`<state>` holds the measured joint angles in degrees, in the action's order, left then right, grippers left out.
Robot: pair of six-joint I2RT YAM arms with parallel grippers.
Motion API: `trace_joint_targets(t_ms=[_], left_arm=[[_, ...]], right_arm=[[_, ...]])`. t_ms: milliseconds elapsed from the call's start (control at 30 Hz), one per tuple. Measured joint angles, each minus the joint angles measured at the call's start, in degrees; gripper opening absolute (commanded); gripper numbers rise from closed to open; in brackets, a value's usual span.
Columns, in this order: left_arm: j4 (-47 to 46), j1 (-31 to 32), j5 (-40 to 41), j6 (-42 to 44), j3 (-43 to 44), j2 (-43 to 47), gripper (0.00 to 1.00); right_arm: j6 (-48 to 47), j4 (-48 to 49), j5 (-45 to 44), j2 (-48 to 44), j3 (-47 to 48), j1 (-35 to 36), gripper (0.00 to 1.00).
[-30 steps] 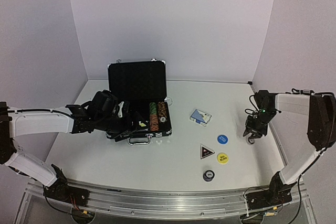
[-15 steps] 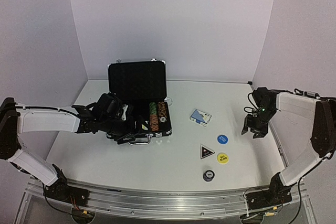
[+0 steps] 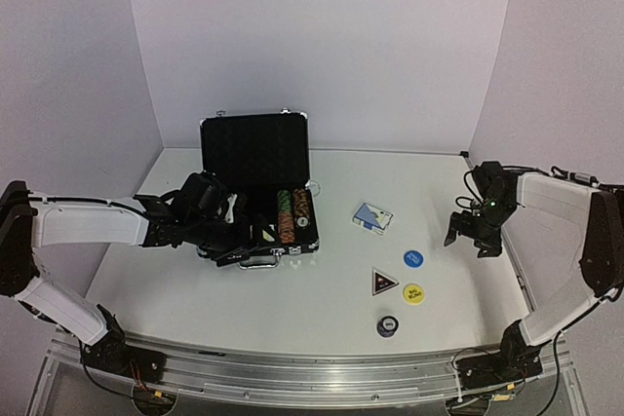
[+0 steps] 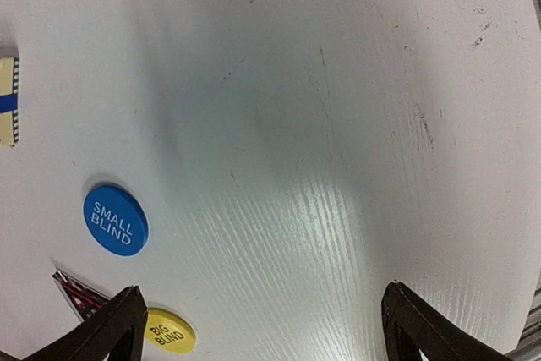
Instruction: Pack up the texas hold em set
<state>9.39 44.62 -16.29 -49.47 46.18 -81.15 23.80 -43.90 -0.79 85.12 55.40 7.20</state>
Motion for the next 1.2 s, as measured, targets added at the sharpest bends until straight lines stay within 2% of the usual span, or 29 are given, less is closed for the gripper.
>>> trace_joint_targets(t_ms=[67, 133, 333, 467, 567, 767, 967, 1200], left_arm=[[0.1, 0.0, 0.0, 0.1, 0.8, -0.4, 1.0], [0.1, 0.0, 0.0, 0.2, 1.6, -0.8, 1.0], [0.2, 0.0, 0.1, 0.2, 1.8, -1.4, 1.0], [0.2, 0.0, 0.7, 0.1, 1.8, -1.4, 1.0], [0.2, 0.0, 1.1, 0.0, 1.8, -1.4, 1.0], [0.0, 0.0, 1.7, -0.3, 0.4, -1.1, 1.0], [0.1, 0.0, 2.8, -0.5, -0.8, -0.6, 1.0], [0.2, 0.0, 3.5, -0.5, -0.8, -0.6, 1.0]], right_arm=[[-0.5, 0.0, 0.2, -2.1, -1.3, 1.9, 0.96], [-0.5, 0.1, 0.1, -4.7, -2.0, 6.8, 0.95], [2.5, 0.9, -0.8, -10.2, -2.2, 30.2, 0.92], [5.7, 0.3, -4.2, -7.0, -1.3, 44.8, 0.89], [7.2, 0.4, -5.7, -0.5, 0.3, 51.5, 0.87], [8.8, 0.1, -7.0, 8.1, 0.8, 54.2, 0.83], [8.4, 1.4, -7.4, 10.9, 0.7, 54.3, 0.68], [7.8, 4.0, -4.7, 13.9, -0.3, 54.3, 0.61]])
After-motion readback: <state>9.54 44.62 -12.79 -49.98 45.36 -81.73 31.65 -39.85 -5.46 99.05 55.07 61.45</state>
